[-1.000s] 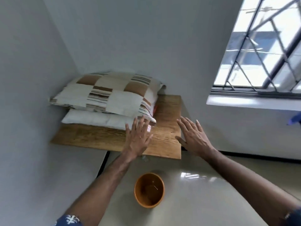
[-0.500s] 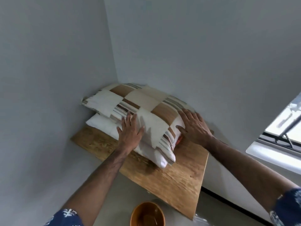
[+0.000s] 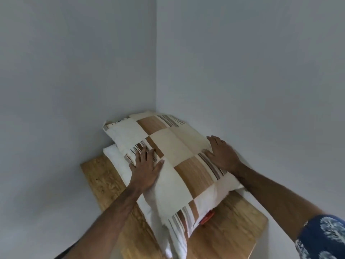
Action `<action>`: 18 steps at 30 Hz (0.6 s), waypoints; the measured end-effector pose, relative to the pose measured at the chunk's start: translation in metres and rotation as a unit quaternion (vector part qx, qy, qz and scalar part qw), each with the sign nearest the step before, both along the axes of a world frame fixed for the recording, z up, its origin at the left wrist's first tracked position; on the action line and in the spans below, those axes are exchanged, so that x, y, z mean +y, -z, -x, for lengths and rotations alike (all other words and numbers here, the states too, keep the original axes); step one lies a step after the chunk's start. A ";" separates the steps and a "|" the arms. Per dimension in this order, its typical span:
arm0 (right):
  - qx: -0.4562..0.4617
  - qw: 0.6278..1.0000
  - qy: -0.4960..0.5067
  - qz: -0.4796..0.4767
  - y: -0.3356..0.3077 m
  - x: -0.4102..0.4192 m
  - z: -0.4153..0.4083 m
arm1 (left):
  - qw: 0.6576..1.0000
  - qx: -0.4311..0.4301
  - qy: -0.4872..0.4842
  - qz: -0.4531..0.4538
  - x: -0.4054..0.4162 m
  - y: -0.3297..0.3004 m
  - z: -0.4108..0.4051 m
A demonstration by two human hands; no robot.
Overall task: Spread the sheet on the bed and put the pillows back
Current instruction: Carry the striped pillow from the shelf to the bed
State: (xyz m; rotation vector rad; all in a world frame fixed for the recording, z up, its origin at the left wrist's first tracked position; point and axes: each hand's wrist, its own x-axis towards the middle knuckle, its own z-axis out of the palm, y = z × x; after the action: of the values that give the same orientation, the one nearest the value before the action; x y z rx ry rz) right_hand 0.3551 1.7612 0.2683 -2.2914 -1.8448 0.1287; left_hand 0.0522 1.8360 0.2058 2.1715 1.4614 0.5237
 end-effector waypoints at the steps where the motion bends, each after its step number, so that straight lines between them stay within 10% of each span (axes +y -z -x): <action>1: 0.013 1.000 -0.009 0.004 0.005 0.010 -0.007 | 1.000 -0.001 -0.013 -0.003 -0.002 0.003 -0.002; 12: 0.188 0.981 -0.031 0.034 0.028 0.076 -0.019 | 0.981 -0.085 -0.163 0.068 -0.028 0.003 -0.014; 18: 0.319 0.947 0.007 0.040 0.007 0.096 -0.014 | 0.907 -0.275 -0.252 0.195 -0.038 -0.007 -0.020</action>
State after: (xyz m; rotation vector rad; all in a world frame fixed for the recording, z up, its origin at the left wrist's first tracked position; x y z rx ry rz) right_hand 0.3694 1.8575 0.2611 -1.9685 -1.4937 0.8467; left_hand 0.0723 1.7980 0.2126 1.1927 1.6084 0.8498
